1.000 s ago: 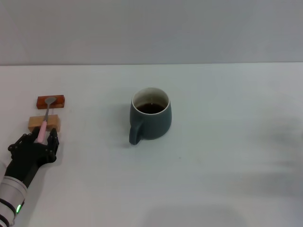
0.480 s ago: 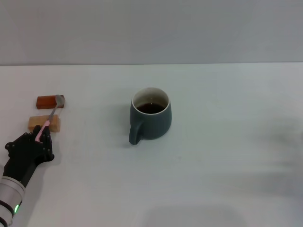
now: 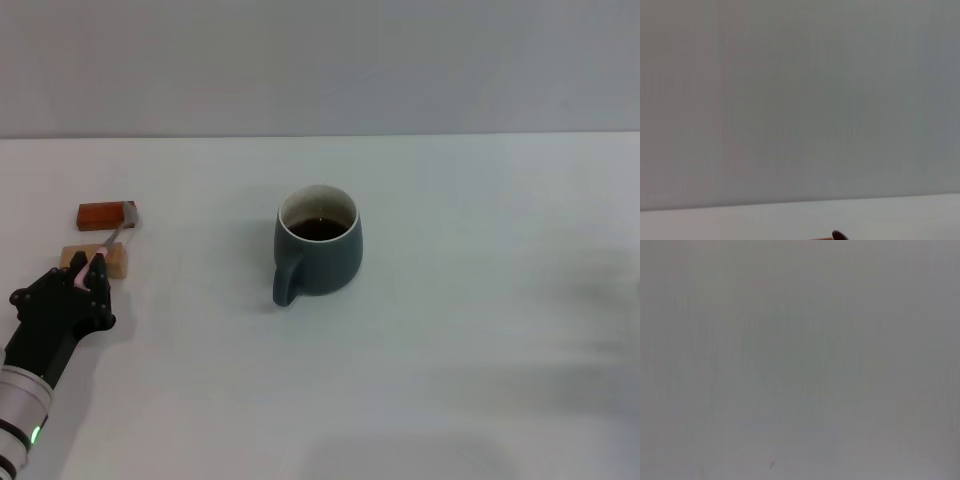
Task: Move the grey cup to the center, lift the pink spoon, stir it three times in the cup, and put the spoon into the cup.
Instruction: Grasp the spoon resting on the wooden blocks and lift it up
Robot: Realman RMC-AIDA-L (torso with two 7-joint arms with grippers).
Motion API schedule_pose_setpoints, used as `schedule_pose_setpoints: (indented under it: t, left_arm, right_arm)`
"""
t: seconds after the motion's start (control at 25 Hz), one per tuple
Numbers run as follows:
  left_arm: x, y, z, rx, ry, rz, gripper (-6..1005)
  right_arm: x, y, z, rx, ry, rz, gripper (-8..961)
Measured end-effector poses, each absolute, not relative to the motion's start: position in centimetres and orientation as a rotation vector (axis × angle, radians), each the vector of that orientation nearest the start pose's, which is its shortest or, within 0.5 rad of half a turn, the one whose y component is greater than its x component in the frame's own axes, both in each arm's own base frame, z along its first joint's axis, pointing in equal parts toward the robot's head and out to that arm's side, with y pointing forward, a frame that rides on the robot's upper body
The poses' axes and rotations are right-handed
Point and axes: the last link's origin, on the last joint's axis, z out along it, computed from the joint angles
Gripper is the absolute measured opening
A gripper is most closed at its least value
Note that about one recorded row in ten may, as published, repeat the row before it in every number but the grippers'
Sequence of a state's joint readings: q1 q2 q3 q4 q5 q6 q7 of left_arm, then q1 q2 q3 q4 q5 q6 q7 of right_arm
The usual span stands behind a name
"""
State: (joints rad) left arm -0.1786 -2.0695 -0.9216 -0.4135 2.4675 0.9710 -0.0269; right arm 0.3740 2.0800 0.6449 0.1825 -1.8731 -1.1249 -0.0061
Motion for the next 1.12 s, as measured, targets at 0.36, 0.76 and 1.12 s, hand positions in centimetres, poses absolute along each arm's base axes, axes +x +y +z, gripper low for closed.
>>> schedule_pose_setpoints:
  t: [0.36, 0.76, 1.12]
  left_arm:
    - [-34.6, 27.6, -4.3, -1.657, -0.649, -0.577, 153]
    - [-33.9, 27.9, -4.0, -1.648, -0.625, -0.614, 151]
    - [-33.2, 28.2, -3.8, -1.643, -0.606, -0.648, 147]
  right_arm:
    - [36.7, 30.6, -0.7, -1.423, 0.639, 0.523, -1]
    - [36.8, 30.5, -0.6, -1.421, 0.638, 0.521, -1]
    - [36.9, 30.4, -0.6, -1.424, 0.638, 0.519, -1]
